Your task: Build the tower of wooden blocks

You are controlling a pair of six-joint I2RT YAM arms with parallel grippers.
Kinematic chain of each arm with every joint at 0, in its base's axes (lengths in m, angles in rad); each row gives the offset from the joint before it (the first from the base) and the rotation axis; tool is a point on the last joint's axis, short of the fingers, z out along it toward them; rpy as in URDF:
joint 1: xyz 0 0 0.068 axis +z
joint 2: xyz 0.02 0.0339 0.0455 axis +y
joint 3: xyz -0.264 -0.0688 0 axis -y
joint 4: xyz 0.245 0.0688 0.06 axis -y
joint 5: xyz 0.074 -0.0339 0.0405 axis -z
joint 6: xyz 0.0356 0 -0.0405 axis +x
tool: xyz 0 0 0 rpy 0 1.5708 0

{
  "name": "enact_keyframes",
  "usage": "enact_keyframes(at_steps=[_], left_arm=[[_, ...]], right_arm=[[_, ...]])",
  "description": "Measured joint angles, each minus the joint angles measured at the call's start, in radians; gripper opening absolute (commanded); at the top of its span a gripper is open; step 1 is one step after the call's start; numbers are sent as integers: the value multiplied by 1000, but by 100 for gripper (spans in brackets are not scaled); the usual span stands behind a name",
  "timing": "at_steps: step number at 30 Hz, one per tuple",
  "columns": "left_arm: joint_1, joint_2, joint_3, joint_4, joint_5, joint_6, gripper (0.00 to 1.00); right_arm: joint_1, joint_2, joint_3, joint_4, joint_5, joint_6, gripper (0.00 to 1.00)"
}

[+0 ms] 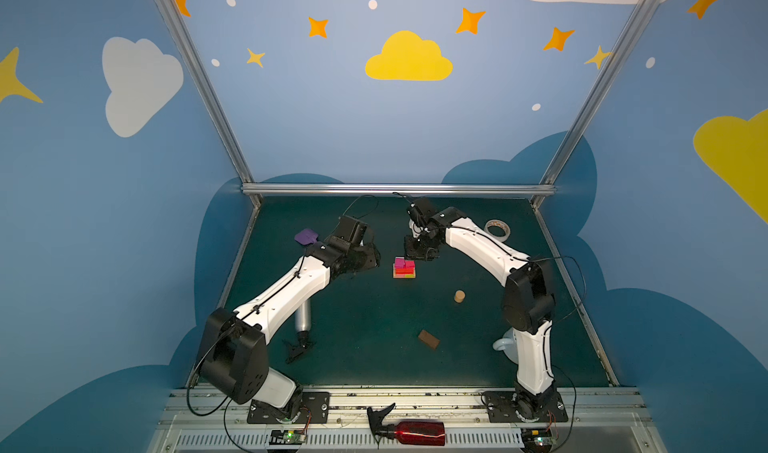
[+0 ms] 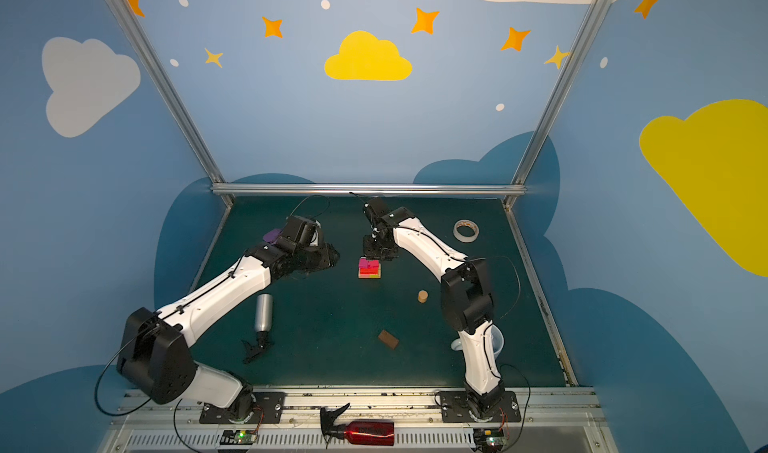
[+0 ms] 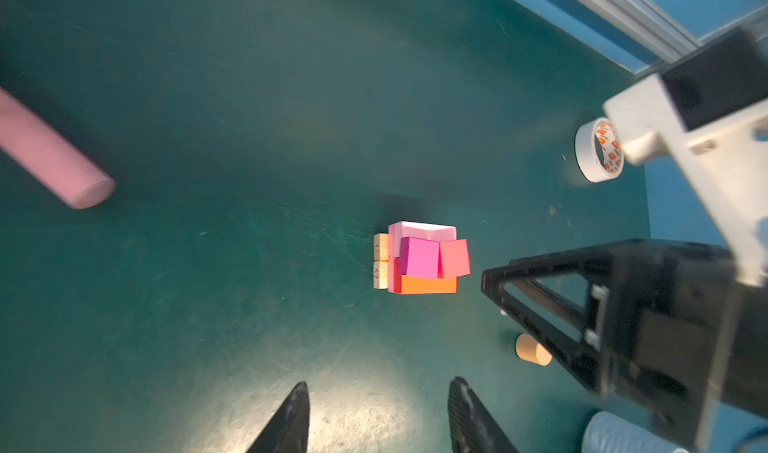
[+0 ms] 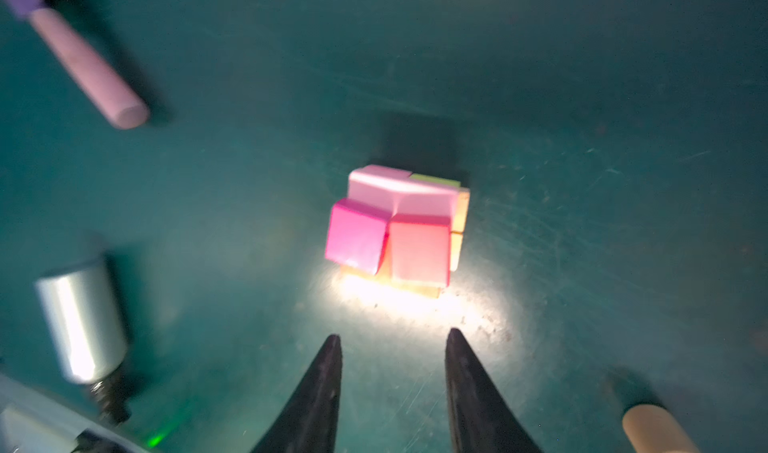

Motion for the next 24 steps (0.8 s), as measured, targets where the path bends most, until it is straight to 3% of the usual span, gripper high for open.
enact_keyframes(at_steps=[3, 6, 11, 18, 21, 24], left_arm=[[2, 63, 31, 1, 43, 16, 50], [5, 127, 58, 5, 88, 31, 40], [11, 238, 109, 8, 144, 44, 35], [15, 339, 171, 17, 193, 43, 34], [15, 365, 194, 24, 208, 37, 33], [15, 380, 207, 26, 219, 32, 33]], right_arm=[[-19, -43, -72, 58, -56, -9, 32], [-50, -74, -150, 116, -106, -12, 27], [-100, -89, -259, 202, -172, -11, 22], [-140, -89, -322, 289, -239, -11, 22], [-150, -89, -328, 324, -264, -8, 28], [-159, -89, -334, 350, -281, -4, 28]])
